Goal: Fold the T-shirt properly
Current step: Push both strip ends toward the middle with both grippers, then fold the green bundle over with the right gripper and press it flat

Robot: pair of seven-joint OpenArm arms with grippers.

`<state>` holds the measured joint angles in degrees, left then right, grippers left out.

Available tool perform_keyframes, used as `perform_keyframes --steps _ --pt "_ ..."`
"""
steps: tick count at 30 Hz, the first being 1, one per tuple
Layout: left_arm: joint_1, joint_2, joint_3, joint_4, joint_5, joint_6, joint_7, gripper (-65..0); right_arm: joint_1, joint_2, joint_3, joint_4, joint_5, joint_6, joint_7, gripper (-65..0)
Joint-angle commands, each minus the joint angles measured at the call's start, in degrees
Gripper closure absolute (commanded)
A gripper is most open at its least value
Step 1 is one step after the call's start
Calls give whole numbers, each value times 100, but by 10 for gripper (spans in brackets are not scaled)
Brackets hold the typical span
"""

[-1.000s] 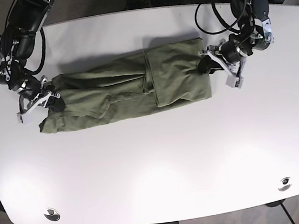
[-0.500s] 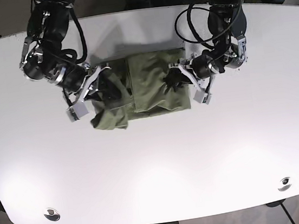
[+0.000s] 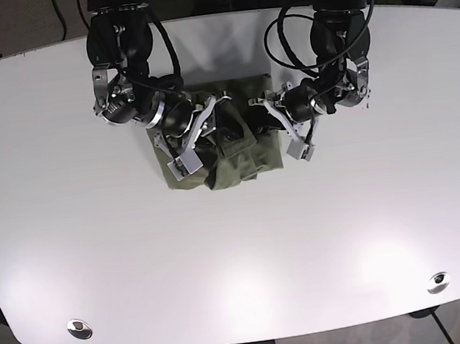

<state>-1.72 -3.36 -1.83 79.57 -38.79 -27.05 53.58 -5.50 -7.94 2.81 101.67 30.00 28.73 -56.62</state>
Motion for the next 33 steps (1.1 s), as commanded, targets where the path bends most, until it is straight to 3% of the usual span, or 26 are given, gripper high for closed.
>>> perform_keyframes --steps 1,3,5,6,9,10,12,13,17,21,27,29,33 --pt "-61 -64 -253 381 -38 -25 0 -81 79 -27 -22 115 117 50 128 -341" --pt "-17 -91 -886 1032 -38 -60 35 -78 238 -36 -48 88 125 50 110 -465" --pt "202 -170 -1439 1454 -38 -60 35 -79 264 -36 -382 88 90 41 110 -510" --pt "361 -381 -1835 1788 -38 -69 35 -79 282 -36 -690 88 81 32 110 -518" --pt "668 -996 -2459 2140 -38 -69 35 -79 361 -36 -1314 132 125 -425 128 -517" --pt "756 -1172 -2626 2157 -38 -69 35 -79 361 -27 -1358 229 134 -495 137 -517" --pt "906 -1436 -2890 2148 -38 -69 35 -81 334 16 -1305 528 108 -521 119 -517" --pt "976 -1524 -2969 2140 -20 -69 35 -81 264 175 -1200 642 134 -504 110 -517" --pt "1196 -1726 -2996 2140 -3 -69 9 -81 -70 500 -769 950 134 -504 119 -517" --pt "1275 -1700 -2960 2148 -3 -69 9 -81 -422 553 -628 906 134 -504 119 -517" --pt "1257 -1568 -2644 2175 -3 -69 9 -81 -448 509 -1296 510 134 -548 137 -517" --pt "1249 -1577 -2486 2228 -20 -69 0 -81 -369 377 -1411 528 134 -513 102 -517" --pt "1152 -1594 -1976 2650 15 -69 0 -81 -290 605 -1551 545 292 -495 93 -517"
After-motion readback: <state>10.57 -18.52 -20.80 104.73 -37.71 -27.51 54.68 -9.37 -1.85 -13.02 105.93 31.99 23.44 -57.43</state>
